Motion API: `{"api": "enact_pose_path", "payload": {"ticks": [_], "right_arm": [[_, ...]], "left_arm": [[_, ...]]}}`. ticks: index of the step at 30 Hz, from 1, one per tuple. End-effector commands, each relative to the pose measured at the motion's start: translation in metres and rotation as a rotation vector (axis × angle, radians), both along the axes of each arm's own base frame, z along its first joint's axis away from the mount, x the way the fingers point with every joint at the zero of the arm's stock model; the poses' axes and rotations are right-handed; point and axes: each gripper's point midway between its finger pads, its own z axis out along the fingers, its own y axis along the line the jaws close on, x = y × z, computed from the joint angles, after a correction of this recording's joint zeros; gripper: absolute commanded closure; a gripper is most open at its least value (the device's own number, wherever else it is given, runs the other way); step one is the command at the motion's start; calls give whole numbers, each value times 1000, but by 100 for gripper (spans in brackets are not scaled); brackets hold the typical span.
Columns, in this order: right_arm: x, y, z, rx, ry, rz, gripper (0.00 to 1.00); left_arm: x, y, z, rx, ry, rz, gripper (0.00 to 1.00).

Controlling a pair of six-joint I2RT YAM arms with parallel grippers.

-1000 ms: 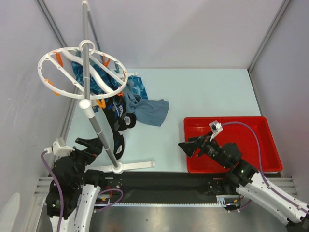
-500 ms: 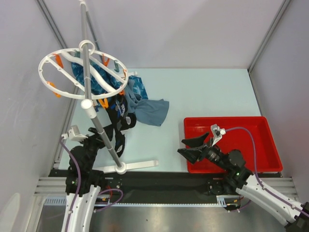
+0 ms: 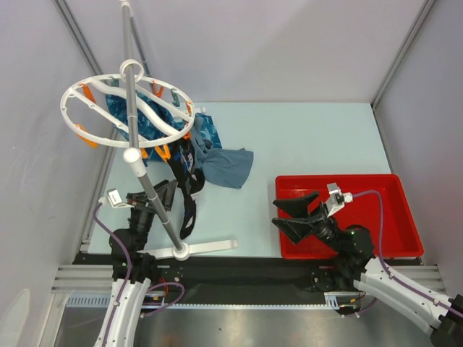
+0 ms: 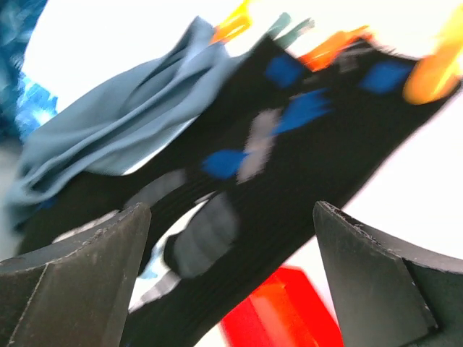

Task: Clip the socks to the hanger
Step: Reset both arms

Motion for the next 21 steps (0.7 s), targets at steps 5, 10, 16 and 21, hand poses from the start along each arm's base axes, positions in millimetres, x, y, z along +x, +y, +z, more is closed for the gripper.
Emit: {"api": "enact_pose_path", "payload": {"ticks": [5,10,16,21], "right_arm": [[11,-8,-67,-51,97,-71,0],[16,-8,-77,-74,148,-90,0],[21,-8,-83,-76,197,-101,0],[23,-8,-89,-90,216,-111,0]], "left_arm": [[-1,-8,-41,-27,-47,-55,0],[0,-9,-45,-33,-28,-56,1],[1,-9,-50,-26,-6,-54,0],[2,-8,-55,-22,13,-51,1]]}}
